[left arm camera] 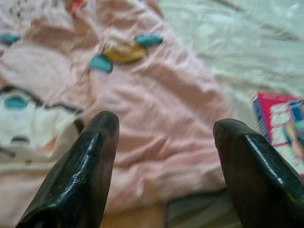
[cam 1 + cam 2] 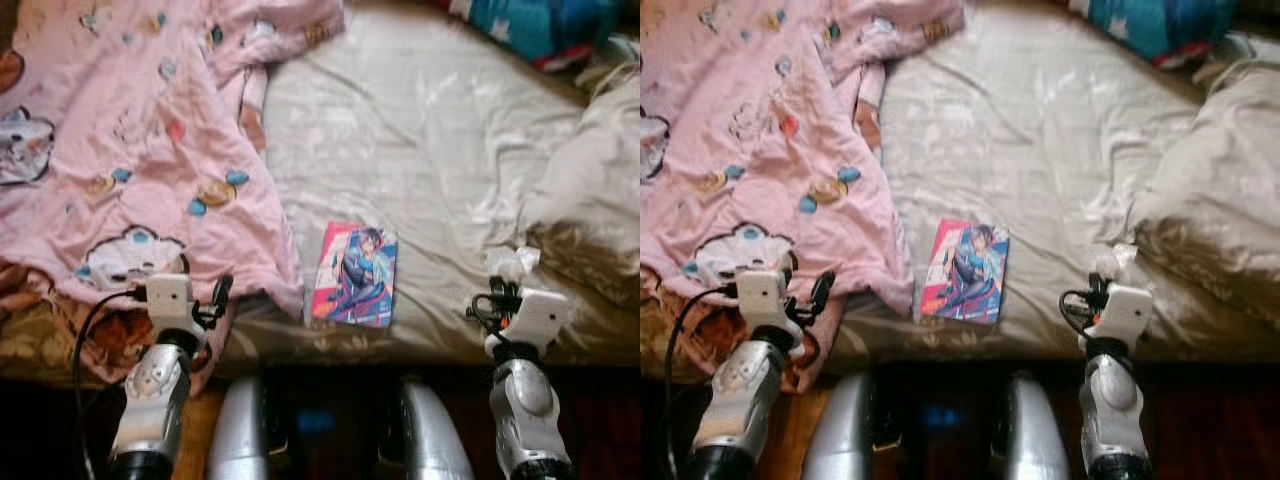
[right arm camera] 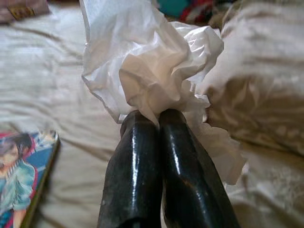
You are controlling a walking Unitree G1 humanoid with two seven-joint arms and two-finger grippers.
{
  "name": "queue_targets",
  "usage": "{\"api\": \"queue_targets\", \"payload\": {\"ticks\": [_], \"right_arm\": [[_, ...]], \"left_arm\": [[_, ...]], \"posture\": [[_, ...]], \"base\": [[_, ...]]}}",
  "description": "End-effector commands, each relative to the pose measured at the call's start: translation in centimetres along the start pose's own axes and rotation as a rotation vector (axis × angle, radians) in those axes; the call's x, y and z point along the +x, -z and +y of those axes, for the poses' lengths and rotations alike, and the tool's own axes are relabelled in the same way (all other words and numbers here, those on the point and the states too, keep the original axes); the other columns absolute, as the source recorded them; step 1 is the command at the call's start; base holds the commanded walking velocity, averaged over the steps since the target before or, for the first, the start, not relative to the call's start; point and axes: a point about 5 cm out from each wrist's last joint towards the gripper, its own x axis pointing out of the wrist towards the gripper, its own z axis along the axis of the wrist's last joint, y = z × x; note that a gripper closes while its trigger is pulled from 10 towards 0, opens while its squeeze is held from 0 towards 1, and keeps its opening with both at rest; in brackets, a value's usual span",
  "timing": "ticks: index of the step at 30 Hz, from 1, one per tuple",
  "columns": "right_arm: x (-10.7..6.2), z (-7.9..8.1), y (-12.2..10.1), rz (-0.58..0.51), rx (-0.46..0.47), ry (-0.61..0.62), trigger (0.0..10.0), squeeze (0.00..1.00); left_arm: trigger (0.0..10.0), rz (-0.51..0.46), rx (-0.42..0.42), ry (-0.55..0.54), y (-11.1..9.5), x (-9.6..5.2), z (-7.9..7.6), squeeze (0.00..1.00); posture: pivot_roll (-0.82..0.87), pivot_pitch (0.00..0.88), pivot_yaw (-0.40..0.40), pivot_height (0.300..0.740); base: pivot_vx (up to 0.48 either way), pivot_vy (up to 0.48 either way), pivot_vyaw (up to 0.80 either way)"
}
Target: Clean up the room
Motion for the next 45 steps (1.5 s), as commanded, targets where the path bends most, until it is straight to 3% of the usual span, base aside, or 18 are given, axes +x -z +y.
{"api": "queue_targets", "payload": {"ticks": [1,16,24,32,37,45], "right_arm": [[-0.6,-0.6,0.6,0.025,-0.003,0.014,10.0,0.00],[-1.4,-0.6,1.7,0.084,0.009,0.021,10.0,0.00],[-2.4,-0.8,3.0,0.120,0.018,0.024,10.0,0.00],[-5.1,-2.5,6.7,0.292,-0.006,0.108,10.0,0.00],[-6.4,-3.5,8.0,0.357,-0.011,0.158,10.0,0.00],[-5.2,-2.6,6.8,0.255,0.022,0.167,10.0,0.00]], "left_arm": [[10.0,0.027,0.004,-0.003,0.9,-0.5,0.1,0.00],[10.0,0.060,0.012,0.021,2.6,-0.9,0.3,0.00],[10.0,0.177,0.053,0.018,4.9,-1.3,0.7,0.00],[10.0,0.376,0.063,0.010,8.1,-2.7,1.1,0.00],[10.0,0.536,0.122,0.034,10.1,-3.9,1.2,0.00],[10.0,0.745,0.144,0.004,12.8,-6.9,1.7,0.00]], "posture": [[0.06,0.192,-0.039,0.640],[0.06,0.157,-0.031,0.740],[0.06,0.113,-0.022,0.740],[0.06,0.059,0.000,0.740],[0.06,0.040,0.014,0.740],[0.04,0.020,0.037,0.740]], "base": [[0.000,0.000,0.00],[0.000,0.000,0.00],[0.000,0.000,0.00],[0.000,0.000,0.00],[0.000,0.000,0.00],[0.000,0.000,0.00]]}}
